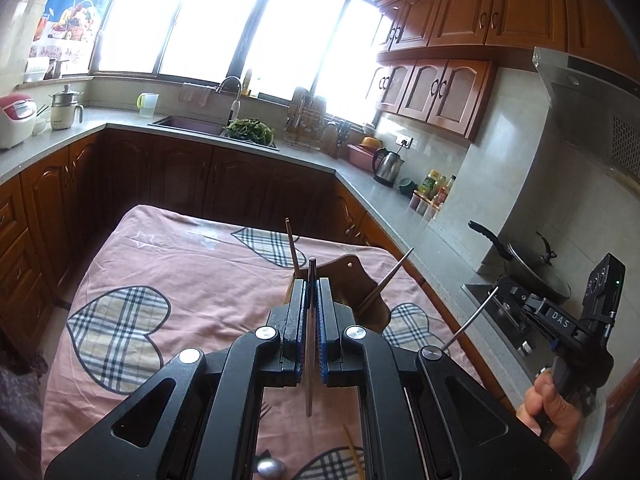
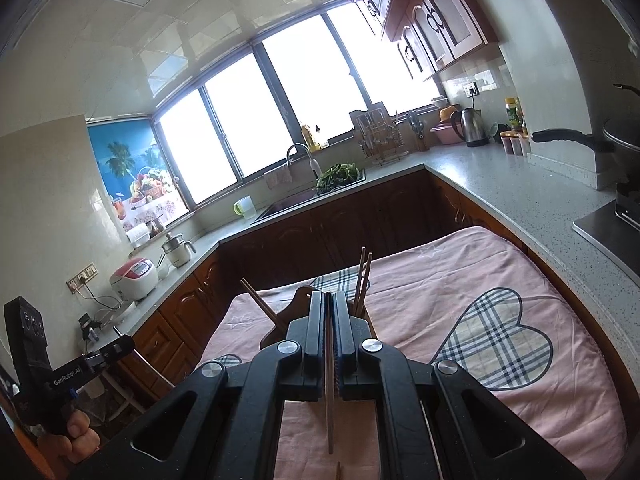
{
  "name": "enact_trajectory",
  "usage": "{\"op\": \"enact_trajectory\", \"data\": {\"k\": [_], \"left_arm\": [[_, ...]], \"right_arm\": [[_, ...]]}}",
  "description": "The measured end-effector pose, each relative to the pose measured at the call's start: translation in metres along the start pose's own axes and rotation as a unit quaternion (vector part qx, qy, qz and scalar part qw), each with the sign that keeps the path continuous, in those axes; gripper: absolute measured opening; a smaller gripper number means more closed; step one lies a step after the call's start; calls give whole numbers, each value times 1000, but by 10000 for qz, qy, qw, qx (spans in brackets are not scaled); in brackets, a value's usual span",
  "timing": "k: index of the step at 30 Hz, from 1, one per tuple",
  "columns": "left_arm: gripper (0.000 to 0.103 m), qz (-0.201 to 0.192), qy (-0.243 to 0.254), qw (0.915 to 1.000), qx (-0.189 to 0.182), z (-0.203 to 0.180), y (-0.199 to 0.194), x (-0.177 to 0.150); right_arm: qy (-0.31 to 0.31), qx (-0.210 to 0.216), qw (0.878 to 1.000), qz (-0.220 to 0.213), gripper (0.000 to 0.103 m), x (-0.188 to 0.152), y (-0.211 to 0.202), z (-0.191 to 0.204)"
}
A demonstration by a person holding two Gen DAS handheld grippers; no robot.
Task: Organize utensils
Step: 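Lift both held chopsticks over the wooden holder and lower them in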
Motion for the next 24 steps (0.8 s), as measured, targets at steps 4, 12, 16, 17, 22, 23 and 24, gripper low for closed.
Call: {"op": "enact_trajectory", "data": {"k": [4, 12, 16, 17, 22, 23, 24], "left_arm": [[4, -177, 34, 9998, -9, -6, 4, 16], [4, -488, 76, 9988, -15, -19, 22, 52], [4, -568, 66, 9984, -1, -22, 36, 66], [4, -571, 52, 9984, -5, -22, 40, 69], [4, -571, 3, 9984, 21, -21, 63, 76], [4, -580, -15, 9983, 33, -20, 67, 77], [4, -601, -43, 9982, 51, -18, 72, 77]], "right_arm": [[0, -36, 9999, -166, 4, 17, 5, -2], [69, -109, 9989, -443, 4, 48, 24, -10], [125, -149, 9986, -499, 4, 57, 37, -15], [139, -161, 9984, -517, 4, 59, 40, -17], [214, -210, 9980, -560, 4, 66, 56, -25], [232, -216, 9979, -561, 4, 66, 59, -26], [246, -226, 9979, -559, 4, 67, 62, -28]]}}
Point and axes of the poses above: each gripper's, at about its wrist camera, not at the fingertips, and y roughly the way its jaws point, z to its left, x to its top, the point moved 1 cm from there along y, roughly the way its jaws point, and after that the axes turned 8 degrees about -y, right-handed, at the moved point
